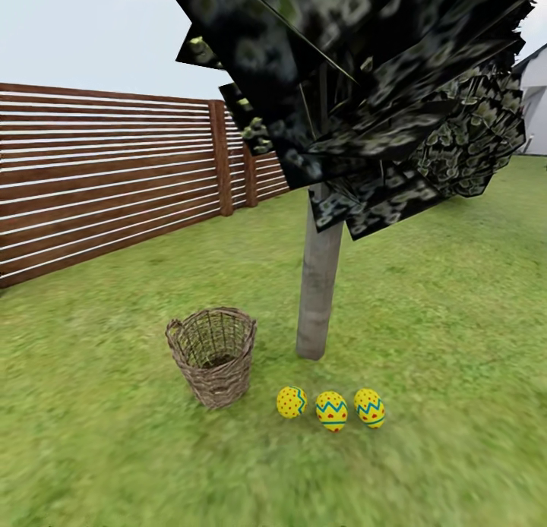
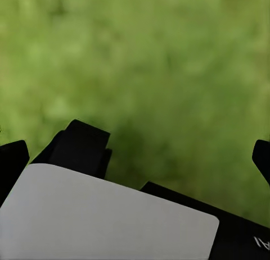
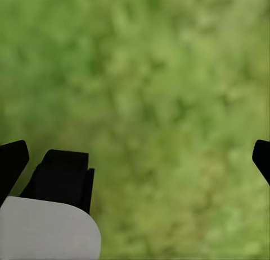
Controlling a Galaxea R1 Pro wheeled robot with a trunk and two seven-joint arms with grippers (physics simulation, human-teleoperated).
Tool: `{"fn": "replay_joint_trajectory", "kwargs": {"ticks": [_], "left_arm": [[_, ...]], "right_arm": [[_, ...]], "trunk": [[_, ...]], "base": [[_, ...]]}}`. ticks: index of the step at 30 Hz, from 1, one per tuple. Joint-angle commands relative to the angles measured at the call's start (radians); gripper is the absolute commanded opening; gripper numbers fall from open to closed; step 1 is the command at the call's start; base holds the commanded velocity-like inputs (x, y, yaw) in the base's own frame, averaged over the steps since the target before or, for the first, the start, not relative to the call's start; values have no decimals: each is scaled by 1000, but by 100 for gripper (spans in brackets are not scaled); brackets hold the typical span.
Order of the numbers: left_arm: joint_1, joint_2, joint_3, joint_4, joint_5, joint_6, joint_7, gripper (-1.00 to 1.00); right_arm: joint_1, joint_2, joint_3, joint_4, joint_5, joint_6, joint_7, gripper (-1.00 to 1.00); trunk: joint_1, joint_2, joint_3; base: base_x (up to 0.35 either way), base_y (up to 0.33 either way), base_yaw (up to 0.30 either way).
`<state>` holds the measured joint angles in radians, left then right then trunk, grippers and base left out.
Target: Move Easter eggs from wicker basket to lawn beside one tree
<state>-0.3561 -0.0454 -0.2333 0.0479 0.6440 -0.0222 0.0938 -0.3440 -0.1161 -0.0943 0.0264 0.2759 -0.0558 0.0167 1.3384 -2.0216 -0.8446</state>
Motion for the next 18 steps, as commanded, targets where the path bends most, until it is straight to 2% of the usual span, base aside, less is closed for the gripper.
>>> {"fn": "replay_joint_trajectory", "kwargs": {"ticks": [1, 4, 14, 18], "left_arm": [[-1, -1, -8, 3, 7, -2, 1, 100], [-1, -1, -8, 3, 8, -2, 1, 100], [-1, 0, -8, 3, 8, -2, 1, 100], [-1, 4, -7, 3, 8, -2, 1, 100]], "right_arm": [[-1, -1, -9, 3, 8, -6, 2, 100], [-1, -1, -9, 3, 7, -6, 2, 100], [-1, -1, -10, 3, 7, -6, 2, 100], [-1, -1, -10, 3, 7, -6, 2, 100]], "trunk": [[0, 0, -2], [0, 0, -7], [0, 0, -23], [0, 0, -30]], "base": [[-55, 0, 64], [-190, 0, 34], [-309, -65, 2], [-81, -22, 0]]}}
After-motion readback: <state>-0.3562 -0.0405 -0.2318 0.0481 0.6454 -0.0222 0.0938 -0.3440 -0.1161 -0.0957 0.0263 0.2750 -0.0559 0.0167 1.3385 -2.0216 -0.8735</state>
